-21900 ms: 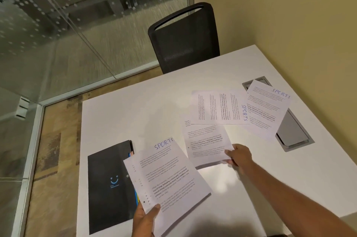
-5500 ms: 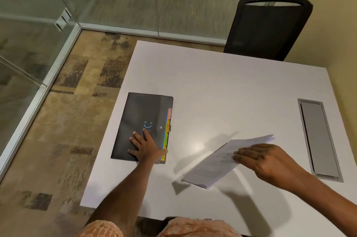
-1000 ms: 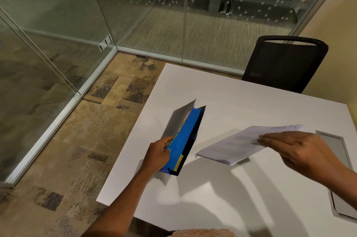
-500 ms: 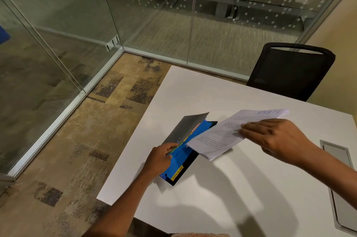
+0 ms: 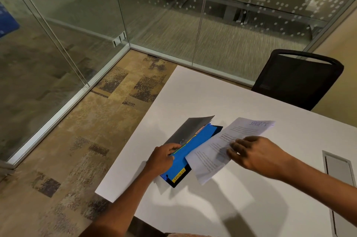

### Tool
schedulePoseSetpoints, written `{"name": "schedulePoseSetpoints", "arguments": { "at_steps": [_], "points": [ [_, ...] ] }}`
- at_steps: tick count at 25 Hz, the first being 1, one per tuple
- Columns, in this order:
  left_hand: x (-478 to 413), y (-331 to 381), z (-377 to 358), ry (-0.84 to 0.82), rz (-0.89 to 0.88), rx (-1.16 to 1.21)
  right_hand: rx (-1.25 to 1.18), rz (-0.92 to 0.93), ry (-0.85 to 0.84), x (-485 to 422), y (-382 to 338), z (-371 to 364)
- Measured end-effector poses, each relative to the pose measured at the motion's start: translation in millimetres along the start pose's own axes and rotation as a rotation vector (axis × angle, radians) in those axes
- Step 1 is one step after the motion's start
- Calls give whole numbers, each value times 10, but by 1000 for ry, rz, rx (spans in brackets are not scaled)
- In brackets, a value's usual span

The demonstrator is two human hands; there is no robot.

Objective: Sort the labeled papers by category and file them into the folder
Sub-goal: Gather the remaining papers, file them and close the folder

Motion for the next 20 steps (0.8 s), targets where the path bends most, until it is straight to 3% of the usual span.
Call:
{"name": "schedulePoseSetpoints", "arguments": {
  "at_steps": [9, 20],
  "points": [
    [-28, 70, -105, -13, -10, -80, 80, 227, 26, -344, -643, -118],
    [-9, 64, -101, -30, 31, -160, -25, 244, 84, -616, -535, -454]
  ]
}}
Point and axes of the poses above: each hand's wrist, its own x-axis away from the middle knuckle, its own z-axis out of the back of the hand, y = z × x, the point moved 8 cm from there along -x, towards the middle knuckle, and after that the axes turned 10 degrees about -y, right-handed, at the moved point
